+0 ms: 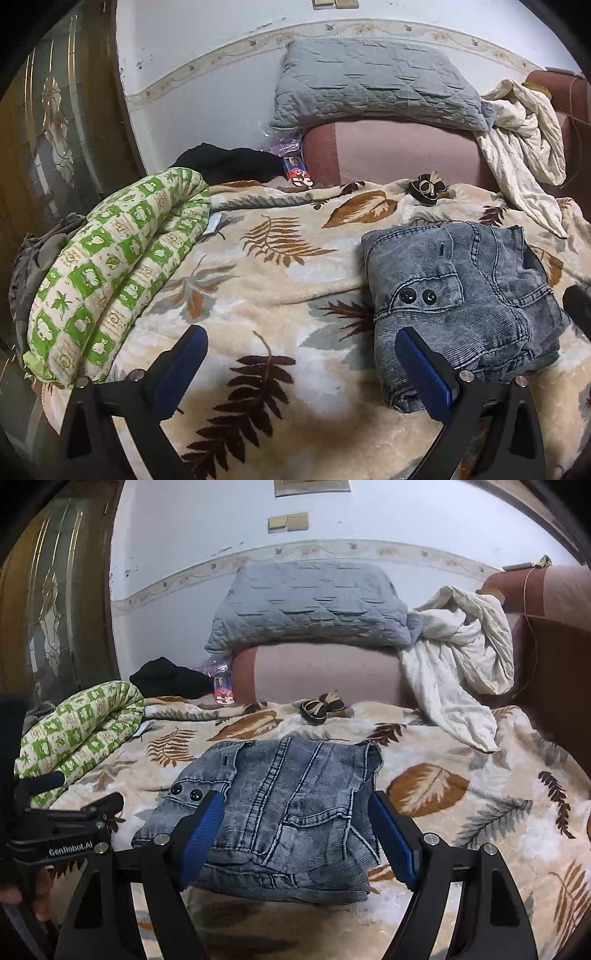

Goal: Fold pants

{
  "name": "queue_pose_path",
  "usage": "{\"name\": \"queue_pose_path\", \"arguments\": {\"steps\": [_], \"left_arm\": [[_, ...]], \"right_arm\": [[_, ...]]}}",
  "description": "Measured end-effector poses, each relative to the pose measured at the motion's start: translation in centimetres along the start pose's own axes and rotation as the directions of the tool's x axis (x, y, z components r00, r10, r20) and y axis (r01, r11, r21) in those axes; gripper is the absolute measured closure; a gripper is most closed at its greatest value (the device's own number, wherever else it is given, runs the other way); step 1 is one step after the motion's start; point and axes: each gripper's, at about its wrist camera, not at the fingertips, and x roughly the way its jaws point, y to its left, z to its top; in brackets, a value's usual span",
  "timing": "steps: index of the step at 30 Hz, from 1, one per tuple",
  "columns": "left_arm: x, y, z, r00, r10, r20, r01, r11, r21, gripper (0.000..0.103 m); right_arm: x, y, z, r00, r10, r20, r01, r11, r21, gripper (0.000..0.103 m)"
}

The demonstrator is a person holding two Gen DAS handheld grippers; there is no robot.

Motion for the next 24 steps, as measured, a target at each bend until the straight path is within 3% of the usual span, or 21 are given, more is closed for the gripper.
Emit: {"name": "queue_pose_path", "arguments": {"steps": [24], "left_arm": [[-0.48,-0.07,0.09,1.0,-0.015,0.01,0.015,1.0,-0.004,0.0]], "right_arm": [[0.08,1.03,-0.86,1.0,0.011,-0.016,-0.012,0.999,-0.049,0.022]]}}
